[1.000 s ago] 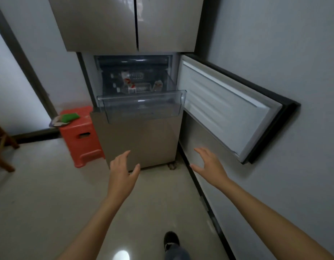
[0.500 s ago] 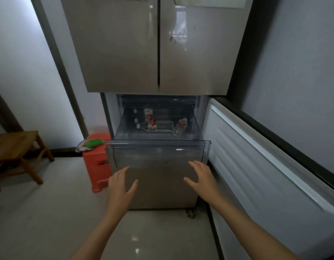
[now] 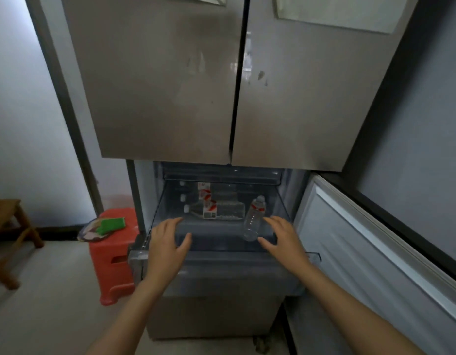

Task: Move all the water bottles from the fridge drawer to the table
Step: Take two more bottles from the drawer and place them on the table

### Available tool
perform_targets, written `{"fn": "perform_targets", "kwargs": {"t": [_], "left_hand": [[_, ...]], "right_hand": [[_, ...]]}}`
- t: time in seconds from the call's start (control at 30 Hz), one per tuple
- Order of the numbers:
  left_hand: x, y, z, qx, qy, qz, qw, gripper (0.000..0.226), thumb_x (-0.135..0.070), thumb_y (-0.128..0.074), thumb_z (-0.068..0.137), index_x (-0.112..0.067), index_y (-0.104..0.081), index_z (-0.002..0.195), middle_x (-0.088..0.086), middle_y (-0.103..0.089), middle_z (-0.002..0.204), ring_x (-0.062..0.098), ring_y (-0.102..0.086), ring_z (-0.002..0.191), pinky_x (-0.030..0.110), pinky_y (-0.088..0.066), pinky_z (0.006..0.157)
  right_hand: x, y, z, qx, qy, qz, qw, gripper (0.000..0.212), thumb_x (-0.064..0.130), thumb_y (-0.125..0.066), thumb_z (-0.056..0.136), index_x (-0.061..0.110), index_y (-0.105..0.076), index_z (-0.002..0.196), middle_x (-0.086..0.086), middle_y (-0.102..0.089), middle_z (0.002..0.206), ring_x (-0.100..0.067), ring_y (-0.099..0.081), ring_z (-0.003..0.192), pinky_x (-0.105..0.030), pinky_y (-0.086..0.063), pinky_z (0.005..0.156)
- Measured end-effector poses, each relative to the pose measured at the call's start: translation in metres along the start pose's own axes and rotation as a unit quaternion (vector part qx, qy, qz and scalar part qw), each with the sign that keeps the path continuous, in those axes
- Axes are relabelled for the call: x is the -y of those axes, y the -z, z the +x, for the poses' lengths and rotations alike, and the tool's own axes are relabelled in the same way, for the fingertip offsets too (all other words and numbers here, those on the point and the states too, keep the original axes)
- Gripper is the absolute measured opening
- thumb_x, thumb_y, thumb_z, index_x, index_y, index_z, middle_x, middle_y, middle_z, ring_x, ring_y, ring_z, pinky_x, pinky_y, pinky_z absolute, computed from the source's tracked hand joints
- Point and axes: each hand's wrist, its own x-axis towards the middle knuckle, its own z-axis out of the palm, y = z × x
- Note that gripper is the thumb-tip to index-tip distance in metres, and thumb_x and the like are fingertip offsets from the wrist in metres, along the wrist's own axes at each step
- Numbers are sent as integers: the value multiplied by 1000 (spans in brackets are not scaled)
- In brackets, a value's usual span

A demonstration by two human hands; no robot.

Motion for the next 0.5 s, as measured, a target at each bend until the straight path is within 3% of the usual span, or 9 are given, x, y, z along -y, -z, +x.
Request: {"fn": "perform_targets", "kwargs": {"t": [0.27, 0.4, 0.5], "left_hand": [[39, -52, 109, 105, -51, 99, 988, 42, -29, -57, 86, -9, -51, 124, 11, -49, 127, 29, -39, 118, 39, -38, 94], [59, -86, 143, 235, -73, 255, 935, 51, -40, -49, 88, -14, -39, 130, 12, -38, 135, 31, -34, 122, 41, -38, 93], [66, -108, 167, 295, -62, 303, 904, 55, -41, -48, 87, -15, -33, 134, 13, -35, 139, 33, -32, 126, 43, -35, 97]], "right_hand": [[-16, -32, 80, 24, -87, -7, 996, 52, 25, -62, 87, 10, -45, 133, -10, -44, 136, -23, -37, 128, -27, -29, 104], [-26, -60, 109, 81, -151, 14, 985, 53, 25, -63, 85, 10, -45, 132, -16, -48, 130, -30, -44, 122, -30, -37, 100], [-36, -79, 134, 111, -194, 2, 975, 57, 24, -60, 85, 9, -40, 135, -21, -45, 133, -34, -44, 122, -32, -38, 101]]}}
